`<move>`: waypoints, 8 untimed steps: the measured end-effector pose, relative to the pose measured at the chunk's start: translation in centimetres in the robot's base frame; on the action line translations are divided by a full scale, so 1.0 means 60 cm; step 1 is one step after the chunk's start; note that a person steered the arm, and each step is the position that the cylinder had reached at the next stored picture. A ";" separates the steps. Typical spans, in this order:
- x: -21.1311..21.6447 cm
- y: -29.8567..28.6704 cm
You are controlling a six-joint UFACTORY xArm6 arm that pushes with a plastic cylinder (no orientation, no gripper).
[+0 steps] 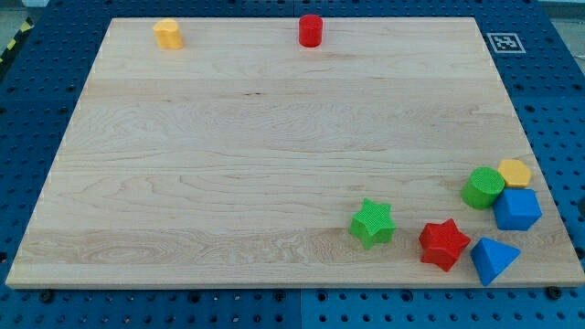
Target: Push blue cube along with green circle up a bit
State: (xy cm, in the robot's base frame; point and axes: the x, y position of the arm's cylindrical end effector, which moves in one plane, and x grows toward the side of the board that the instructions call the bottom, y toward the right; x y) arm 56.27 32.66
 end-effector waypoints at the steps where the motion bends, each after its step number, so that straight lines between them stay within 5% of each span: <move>1: 0.026 -0.036; 8: -0.043 -0.164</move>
State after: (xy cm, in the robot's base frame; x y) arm 53.66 22.79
